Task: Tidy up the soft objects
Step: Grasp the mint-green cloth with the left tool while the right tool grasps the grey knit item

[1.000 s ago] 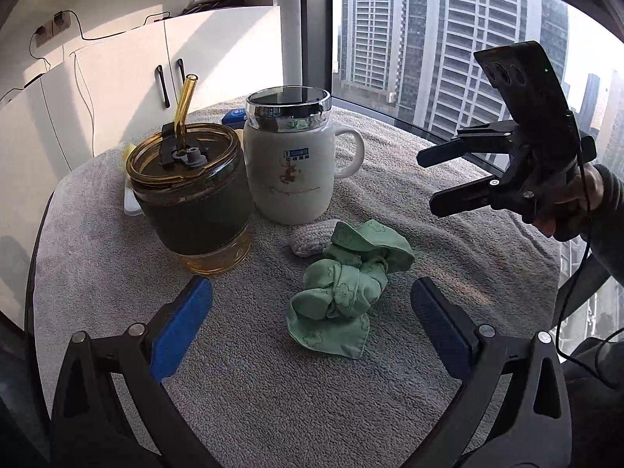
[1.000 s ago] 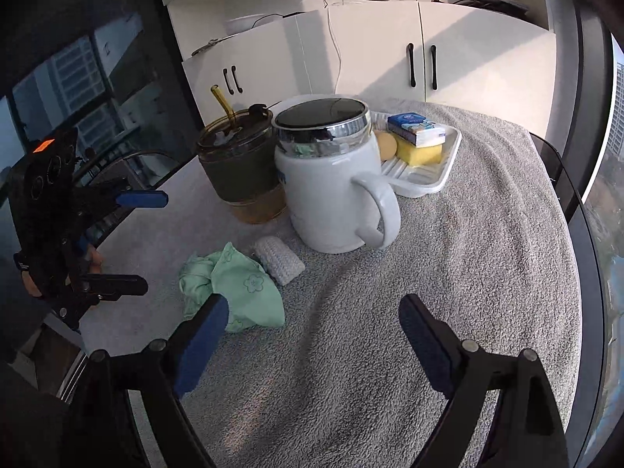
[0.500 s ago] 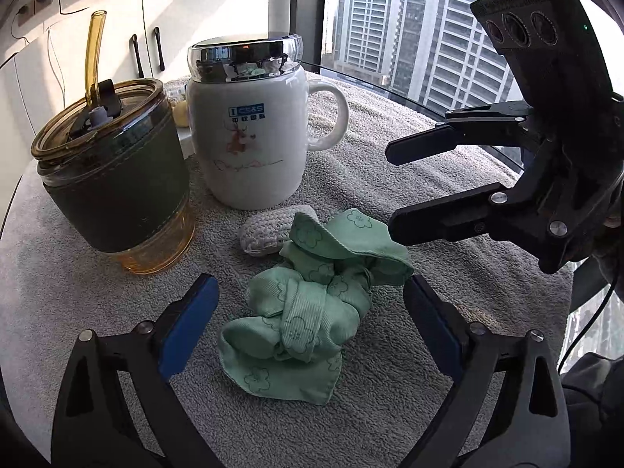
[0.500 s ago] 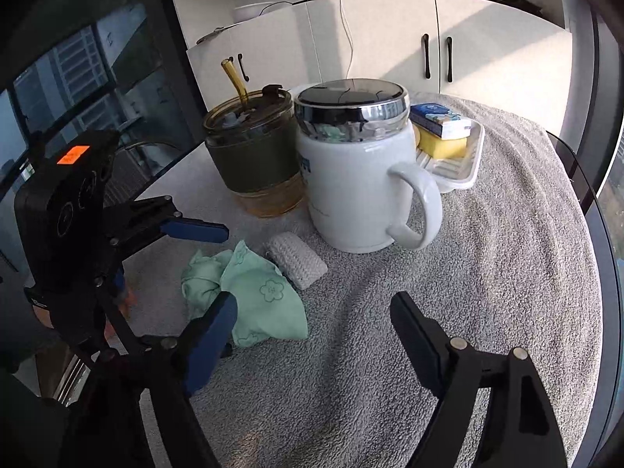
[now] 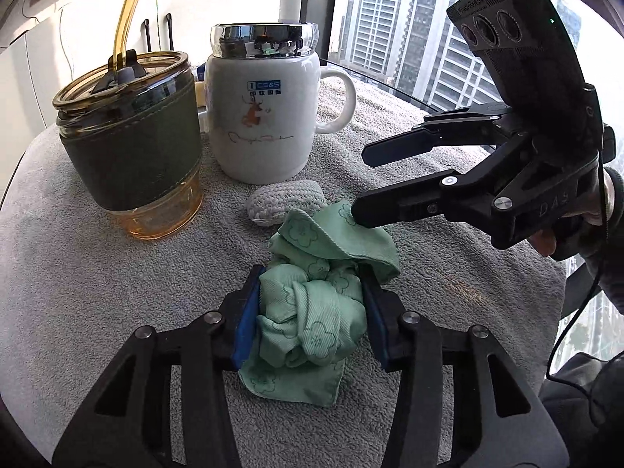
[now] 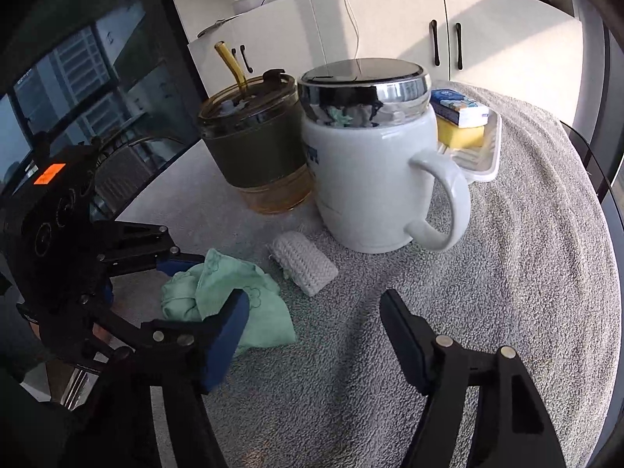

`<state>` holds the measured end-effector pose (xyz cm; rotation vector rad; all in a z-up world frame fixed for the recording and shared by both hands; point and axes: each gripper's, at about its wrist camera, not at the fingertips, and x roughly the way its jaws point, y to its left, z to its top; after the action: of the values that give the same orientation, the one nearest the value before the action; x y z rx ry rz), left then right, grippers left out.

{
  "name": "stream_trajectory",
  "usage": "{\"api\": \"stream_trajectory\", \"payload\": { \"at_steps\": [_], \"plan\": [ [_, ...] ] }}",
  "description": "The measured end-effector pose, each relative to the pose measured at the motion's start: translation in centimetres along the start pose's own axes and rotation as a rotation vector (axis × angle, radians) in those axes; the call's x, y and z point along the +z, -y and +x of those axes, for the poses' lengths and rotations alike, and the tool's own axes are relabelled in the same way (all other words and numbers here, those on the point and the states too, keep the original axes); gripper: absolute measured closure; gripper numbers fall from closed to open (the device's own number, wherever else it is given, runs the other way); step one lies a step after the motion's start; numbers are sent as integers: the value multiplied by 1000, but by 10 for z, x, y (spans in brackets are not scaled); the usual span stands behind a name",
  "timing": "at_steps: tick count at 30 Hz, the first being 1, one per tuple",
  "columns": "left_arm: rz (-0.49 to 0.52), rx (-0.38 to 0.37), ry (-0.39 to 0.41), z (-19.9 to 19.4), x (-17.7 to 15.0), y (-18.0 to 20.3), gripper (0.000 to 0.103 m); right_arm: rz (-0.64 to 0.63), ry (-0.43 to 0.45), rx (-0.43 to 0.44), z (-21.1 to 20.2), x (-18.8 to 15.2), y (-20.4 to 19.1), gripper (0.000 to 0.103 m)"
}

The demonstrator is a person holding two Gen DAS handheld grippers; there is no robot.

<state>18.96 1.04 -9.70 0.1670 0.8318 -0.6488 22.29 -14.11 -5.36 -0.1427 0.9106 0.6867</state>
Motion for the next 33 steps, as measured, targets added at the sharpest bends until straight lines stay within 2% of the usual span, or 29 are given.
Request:
{"api": "stream_trajectory", "payload": {
  "at_steps": [5,11,13,17,22,31,33],
  "plan": [
    [-17,11,-19,-7,-8,-6,59,-19,-20,16,20,8,-10,32],
    [-21,13,-21,-13,-12,-9,59,-69,-32,-29,36,17,-18,34],
    [-28,12,-19,-10,-13,-11,59,-76,-57,-48,44,19,-18,45],
    [-48,11,-15,-22,-24,-16,59,-111,-57,-92,47,19,-21,58],
    [-72,8,-13,-24,-23,-20,59,-122,-53,-119,40,16,-26,68],
    [-138,61,3,-30,-17,-25,59,-96,-43,-204,-4,-14,-28,68],
    [-158,77,10,-43,-18,-27,59,-88,-43,-217,-16,-22,-29,68]
  ]
}}
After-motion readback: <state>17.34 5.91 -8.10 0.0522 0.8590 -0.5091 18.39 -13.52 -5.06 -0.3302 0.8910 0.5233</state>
